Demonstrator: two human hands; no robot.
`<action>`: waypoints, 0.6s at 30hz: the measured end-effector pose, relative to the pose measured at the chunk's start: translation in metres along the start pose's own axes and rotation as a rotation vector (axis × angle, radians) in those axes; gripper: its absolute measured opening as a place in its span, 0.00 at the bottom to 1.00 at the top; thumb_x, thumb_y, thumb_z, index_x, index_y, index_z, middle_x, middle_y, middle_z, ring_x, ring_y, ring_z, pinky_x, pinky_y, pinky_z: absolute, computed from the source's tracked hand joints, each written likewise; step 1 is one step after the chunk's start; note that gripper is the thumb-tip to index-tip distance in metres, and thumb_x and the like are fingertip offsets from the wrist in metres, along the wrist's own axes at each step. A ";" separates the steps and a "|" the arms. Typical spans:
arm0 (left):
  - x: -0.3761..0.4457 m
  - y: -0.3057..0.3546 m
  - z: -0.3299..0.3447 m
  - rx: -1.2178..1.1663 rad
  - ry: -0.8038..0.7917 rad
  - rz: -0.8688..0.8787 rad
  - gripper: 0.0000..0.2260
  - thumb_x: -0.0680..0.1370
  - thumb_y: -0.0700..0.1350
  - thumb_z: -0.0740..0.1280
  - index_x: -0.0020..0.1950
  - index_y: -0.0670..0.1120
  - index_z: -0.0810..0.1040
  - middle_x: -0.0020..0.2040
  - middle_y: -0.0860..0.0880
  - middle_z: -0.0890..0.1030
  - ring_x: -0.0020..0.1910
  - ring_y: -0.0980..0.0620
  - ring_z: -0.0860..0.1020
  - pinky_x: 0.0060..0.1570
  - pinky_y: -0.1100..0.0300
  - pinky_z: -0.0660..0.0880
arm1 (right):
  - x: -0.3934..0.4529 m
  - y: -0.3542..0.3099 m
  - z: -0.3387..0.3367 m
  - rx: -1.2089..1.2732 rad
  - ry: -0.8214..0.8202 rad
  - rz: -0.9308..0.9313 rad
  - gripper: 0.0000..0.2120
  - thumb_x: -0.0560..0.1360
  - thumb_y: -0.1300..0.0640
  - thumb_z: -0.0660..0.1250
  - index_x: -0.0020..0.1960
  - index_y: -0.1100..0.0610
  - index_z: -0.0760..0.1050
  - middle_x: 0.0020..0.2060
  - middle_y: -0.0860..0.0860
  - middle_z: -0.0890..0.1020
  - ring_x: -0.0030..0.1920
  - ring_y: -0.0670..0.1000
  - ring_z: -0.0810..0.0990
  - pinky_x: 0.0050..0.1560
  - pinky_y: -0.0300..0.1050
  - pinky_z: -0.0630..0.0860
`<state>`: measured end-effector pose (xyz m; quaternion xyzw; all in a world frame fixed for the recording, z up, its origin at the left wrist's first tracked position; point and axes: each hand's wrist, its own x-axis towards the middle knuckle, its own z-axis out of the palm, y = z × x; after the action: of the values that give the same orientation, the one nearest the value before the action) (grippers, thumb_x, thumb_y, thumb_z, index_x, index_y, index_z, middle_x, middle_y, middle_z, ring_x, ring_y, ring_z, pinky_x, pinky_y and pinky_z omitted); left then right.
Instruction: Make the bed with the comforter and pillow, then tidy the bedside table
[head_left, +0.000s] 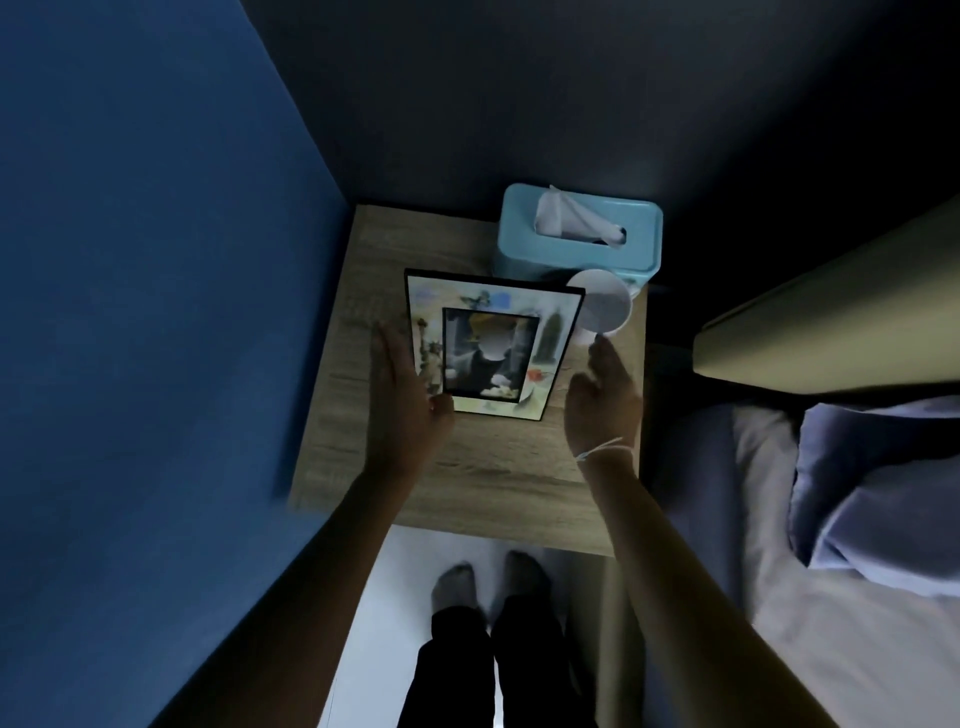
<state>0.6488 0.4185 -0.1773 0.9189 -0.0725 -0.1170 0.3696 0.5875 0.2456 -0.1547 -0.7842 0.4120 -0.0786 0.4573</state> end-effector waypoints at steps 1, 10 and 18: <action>-0.004 -0.006 0.005 -0.025 -0.021 -0.050 0.41 0.73 0.38 0.67 0.78 0.47 0.43 0.77 0.42 0.53 0.75 0.43 0.56 0.70 0.50 0.64 | -0.008 0.008 0.005 -0.056 -0.095 0.044 0.25 0.76 0.65 0.61 0.73 0.56 0.65 0.64 0.58 0.77 0.62 0.58 0.77 0.59 0.39 0.67; -0.001 -0.017 0.021 -0.074 -0.142 -0.186 0.40 0.74 0.36 0.66 0.78 0.45 0.44 0.75 0.43 0.61 0.70 0.45 0.65 0.62 0.60 0.67 | -0.024 0.029 0.049 -0.151 -0.456 0.185 0.45 0.68 0.55 0.60 0.78 0.49 0.38 0.72 0.58 0.67 0.66 0.64 0.71 0.68 0.63 0.64; 0.036 -0.021 0.012 -0.010 -0.176 -0.149 0.40 0.75 0.40 0.66 0.78 0.47 0.43 0.77 0.46 0.58 0.68 0.43 0.69 0.54 0.61 0.68 | 0.005 0.017 0.063 -0.167 -0.432 0.166 0.47 0.63 0.51 0.57 0.77 0.47 0.37 0.69 0.60 0.71 0.62 0.65 0.74 0.65 0.61 0.69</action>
<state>0.6807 0.4174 -0.2061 0.9061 -0.0356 -0.2249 0.3564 0.6123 0.2792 -0.2050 -0.7813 0.3728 0.1631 0.4733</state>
